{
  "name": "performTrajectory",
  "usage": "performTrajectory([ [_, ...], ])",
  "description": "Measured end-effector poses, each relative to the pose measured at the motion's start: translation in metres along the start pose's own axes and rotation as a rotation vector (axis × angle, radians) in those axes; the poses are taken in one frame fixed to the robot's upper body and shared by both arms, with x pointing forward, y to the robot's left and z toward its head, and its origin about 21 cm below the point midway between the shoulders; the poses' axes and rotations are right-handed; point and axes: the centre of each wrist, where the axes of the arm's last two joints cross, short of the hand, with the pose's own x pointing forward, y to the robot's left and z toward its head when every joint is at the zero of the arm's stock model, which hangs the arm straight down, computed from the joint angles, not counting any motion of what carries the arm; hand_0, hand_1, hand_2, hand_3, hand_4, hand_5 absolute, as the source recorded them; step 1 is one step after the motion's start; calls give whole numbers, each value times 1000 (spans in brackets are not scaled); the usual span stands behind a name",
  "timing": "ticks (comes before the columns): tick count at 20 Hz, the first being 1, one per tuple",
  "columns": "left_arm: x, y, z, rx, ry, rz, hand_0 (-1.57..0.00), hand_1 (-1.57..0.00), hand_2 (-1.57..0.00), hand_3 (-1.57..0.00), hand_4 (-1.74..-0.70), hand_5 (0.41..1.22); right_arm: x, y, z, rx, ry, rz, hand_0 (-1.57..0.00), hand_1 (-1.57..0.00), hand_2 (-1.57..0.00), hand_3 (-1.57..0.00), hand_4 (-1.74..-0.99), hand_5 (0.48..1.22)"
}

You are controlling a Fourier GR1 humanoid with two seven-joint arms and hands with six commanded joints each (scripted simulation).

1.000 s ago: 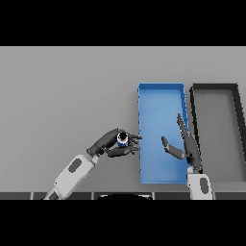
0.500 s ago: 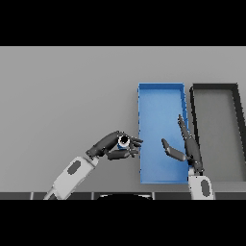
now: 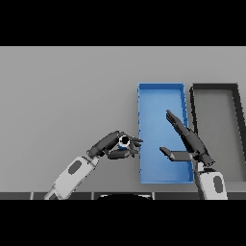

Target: Pick up the blue pipe and place it into the blue bin.

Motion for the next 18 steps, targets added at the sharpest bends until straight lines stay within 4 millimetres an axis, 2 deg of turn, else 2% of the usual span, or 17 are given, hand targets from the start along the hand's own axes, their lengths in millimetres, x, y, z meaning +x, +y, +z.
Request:
performTrajectory([
  [3,2,3,-3,-4,12,1,-1571,-1571,-1571,-1439,-1731,1221,32,3,-14,146,-25,51,1,1,1,1,-1297,523],
  [5,4,4,0,-1,13,-2,-1571,-1571,-1571,-1438,-1732,1221,43,6,-28,226,-36,49,1,1,1,1,-1301,520],
  [9,0,0,-3,-11,25,-14,-1571,-1571,-1571,-1436,-1732,1221,69,24,-51,381,-66,96,1,1,1,1,-1300,529],
  [13,1,6,-7,-11,22,-6,-1571,-1571,-1571,-1441,-1731,1221,80,32,-72,490,-80,150,1,1,1,1,-1282,530],
  [18,-3,7,-4,-36,-15,22,-1571,-1571,-1571,-1504,-1730,1221,84,56,-100,602,-71,144,1,1,1,1,-1233,528],
])
